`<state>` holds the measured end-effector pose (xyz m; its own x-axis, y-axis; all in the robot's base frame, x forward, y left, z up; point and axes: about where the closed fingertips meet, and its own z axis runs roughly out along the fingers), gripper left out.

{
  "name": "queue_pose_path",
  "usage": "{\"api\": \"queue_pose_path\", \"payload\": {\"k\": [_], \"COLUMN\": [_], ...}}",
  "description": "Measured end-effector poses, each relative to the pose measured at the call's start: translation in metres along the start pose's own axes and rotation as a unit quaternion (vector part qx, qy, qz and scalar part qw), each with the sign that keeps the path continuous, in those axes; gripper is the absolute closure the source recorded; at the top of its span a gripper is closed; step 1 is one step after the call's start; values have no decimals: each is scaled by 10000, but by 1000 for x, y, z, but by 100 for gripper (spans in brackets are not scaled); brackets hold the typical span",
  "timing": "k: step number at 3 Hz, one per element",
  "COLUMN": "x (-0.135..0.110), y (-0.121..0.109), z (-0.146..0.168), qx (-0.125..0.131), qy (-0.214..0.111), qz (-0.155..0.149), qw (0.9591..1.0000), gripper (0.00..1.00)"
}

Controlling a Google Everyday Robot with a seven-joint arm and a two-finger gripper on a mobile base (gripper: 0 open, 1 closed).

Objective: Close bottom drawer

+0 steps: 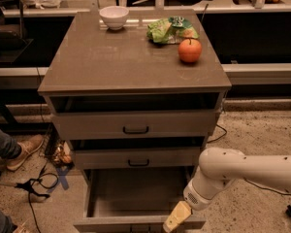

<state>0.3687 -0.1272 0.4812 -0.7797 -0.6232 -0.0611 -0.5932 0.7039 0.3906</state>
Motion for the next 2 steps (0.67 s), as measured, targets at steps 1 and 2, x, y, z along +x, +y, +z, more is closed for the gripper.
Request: {"api": "queue_pose_path", "payload": {"k": [1, 2], "x": [2, 9], "y": [-3, -24], "z": [2, 38], "qx": [85, 17], "qy": [-14, 31], "qz": [95, 462], "qw": [9999, 9989], "gripper": [0, 0]}}
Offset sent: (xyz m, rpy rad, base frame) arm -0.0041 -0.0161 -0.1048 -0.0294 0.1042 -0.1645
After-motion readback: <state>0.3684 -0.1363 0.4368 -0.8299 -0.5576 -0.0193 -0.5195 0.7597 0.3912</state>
